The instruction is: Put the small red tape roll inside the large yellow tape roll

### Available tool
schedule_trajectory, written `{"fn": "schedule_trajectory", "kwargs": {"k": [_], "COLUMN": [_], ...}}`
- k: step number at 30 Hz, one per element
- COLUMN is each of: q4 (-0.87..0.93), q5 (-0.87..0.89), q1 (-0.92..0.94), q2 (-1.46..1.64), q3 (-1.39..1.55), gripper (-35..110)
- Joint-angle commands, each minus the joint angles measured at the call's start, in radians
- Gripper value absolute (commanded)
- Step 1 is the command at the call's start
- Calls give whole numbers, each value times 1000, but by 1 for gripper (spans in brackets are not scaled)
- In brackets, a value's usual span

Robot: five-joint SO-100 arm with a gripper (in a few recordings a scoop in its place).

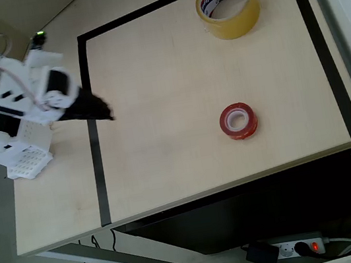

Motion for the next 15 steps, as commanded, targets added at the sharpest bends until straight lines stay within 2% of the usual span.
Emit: {"fn": "schedule_trajectory", "kwargs": {"k": [1, 11, 15], "q4": [-20, -11, 175], "q5": [-15, -15, -11], "q1": [12, -9, -34], "q2": [-207, -732, -1123], "q3": [-357, -997, -1583], "gripper": [0, 0, 0]}}
